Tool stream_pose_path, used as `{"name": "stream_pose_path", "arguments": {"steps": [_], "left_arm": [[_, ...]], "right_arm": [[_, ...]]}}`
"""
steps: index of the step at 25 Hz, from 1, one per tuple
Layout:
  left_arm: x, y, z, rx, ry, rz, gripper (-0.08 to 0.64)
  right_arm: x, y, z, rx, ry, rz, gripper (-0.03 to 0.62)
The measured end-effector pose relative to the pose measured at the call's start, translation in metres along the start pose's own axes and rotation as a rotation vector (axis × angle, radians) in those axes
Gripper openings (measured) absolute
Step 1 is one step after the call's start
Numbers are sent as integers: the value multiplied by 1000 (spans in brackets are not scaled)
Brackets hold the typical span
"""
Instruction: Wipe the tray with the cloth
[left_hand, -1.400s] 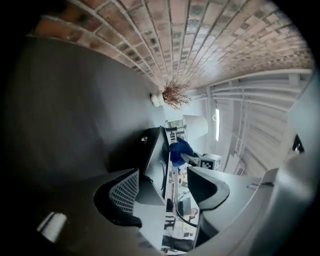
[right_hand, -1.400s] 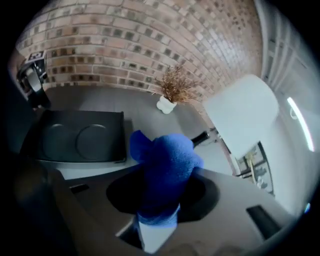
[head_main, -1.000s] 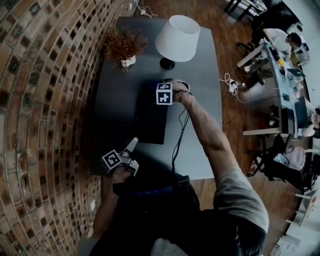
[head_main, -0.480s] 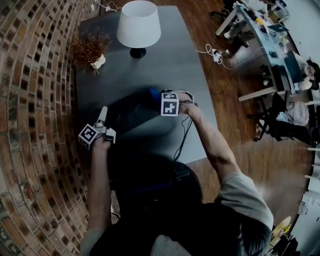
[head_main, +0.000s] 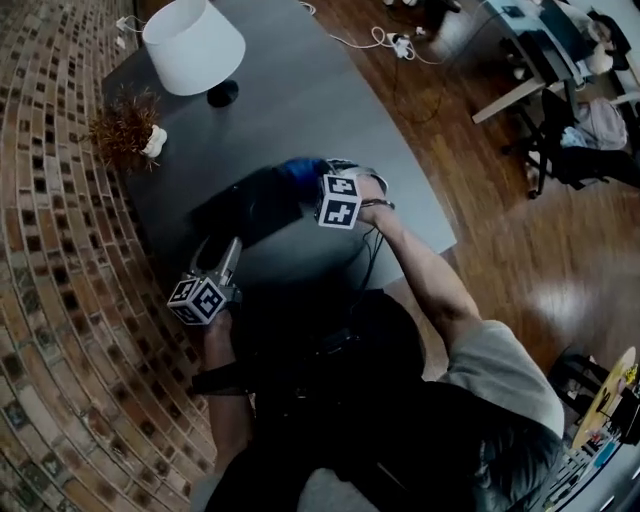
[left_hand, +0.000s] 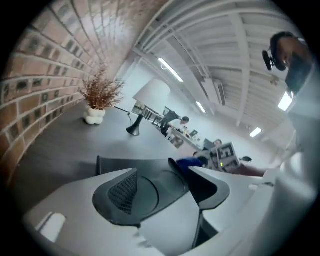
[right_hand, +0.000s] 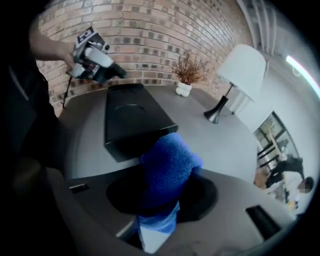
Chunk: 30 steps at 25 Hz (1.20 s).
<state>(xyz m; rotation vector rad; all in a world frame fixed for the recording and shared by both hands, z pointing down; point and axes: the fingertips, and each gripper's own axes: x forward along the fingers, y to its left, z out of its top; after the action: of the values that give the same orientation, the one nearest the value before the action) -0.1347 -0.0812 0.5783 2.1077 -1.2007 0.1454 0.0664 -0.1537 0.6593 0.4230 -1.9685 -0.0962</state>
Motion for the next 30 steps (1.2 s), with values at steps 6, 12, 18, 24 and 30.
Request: {"name": "stream_pose_path", "arguments": {"steps": [6, 12, 18, 24, 30], "left_arm": [[11, 7, -43, 93, 129, 58, 299], [14, 15, -46, 104, 147, 83, 301], [14, 17, -45, 89, 133, 77, 301], [12, 18, -45, 73, 114, 89, 301], [14, 19, -42, 81, 112, 87, 301]], "right_arm": [[28, -17, 44, -410, 31, -18, 137], [-11, 72, 12, -542, 67, 94, 137], [-26, 63, -10, -354, 14, 196, 137], [16, -33, 45, -323, 5, -77, 137], [-11, 62, 17, -639, 112, 33, 138]]}}
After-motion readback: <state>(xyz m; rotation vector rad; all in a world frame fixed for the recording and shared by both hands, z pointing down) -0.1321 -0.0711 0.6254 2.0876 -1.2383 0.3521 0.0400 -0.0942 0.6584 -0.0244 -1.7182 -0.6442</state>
